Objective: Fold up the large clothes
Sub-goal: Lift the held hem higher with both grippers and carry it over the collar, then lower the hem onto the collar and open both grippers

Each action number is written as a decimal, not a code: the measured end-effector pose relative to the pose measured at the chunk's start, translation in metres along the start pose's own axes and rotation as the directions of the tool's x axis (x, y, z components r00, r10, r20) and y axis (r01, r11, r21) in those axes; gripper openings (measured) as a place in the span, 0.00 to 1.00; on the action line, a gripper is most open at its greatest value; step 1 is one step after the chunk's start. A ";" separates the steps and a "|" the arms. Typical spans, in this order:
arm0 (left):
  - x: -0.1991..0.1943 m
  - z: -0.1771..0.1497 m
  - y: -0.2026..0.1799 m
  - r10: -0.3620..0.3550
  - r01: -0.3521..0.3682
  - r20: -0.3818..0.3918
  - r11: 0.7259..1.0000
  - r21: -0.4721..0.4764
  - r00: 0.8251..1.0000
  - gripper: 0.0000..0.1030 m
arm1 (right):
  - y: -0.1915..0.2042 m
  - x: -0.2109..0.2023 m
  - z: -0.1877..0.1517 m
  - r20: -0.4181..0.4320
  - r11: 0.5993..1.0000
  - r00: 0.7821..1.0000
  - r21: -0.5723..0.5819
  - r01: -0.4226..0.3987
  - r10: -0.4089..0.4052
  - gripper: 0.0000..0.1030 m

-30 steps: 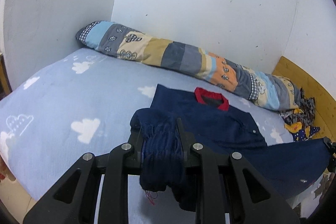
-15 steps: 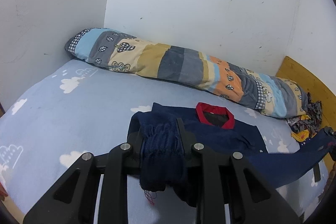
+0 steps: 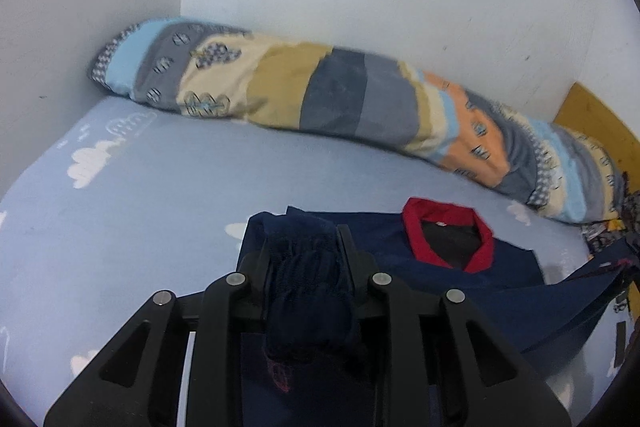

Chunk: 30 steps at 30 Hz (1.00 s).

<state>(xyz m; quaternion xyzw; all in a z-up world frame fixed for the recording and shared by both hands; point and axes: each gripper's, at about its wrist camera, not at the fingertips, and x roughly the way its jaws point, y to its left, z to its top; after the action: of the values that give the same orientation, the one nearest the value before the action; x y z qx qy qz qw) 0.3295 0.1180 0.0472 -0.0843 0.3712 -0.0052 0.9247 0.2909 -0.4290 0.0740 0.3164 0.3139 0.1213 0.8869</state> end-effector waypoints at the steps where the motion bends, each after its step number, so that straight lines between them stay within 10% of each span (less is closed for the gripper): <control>1: 0.014 0.001 -0.002 0.012 -0.012 -0.019 1.000 0.004 1.000 0.23 | -0.006 0.012 0.003 -0.012 1.000 1.000 0.011 0.010 -0.010 0.12; 9: 0.106 0.009 -0.006 0.046 -0.053 -0.223 0.998 -0.026 0.974 0.30 | -0.063 0.096 0.010 -0.113 0.979 0.988 0.159 0.124 -0.106 0.15; 15: 0.133 0.026 0.004 0.062 -0.092 -0.279 0.991 -0.098 0.958 0.72 | -0.108 0.142 0.004 -0.202 0.927 0.971 0.326 0.187 -0.125 0.31; 18: 0.141 0.033 0.015 0.026 -0.076 -0.300 0.985 -0.155 0.953 0.72 | -0.118 0.149 0.006 -0.213 0.912 0.973 0.376 0.166 -0.089 0.42; 30: 0.112 0.040 0.059 0.050 -0.090 -0.161 0.963 -0.253 0.986 0.72 | -0.107 0.125 0.030 -0.128 0.915 0.990 0.403 -0.009 0.066 0.54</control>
<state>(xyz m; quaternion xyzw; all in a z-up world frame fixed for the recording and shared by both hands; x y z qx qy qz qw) 0.4349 0.1745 -0.0109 -0.1905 0.4416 0.0695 0.8740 0.4082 -0.4748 -0.0362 0.4884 0.3871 0.0930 0.7765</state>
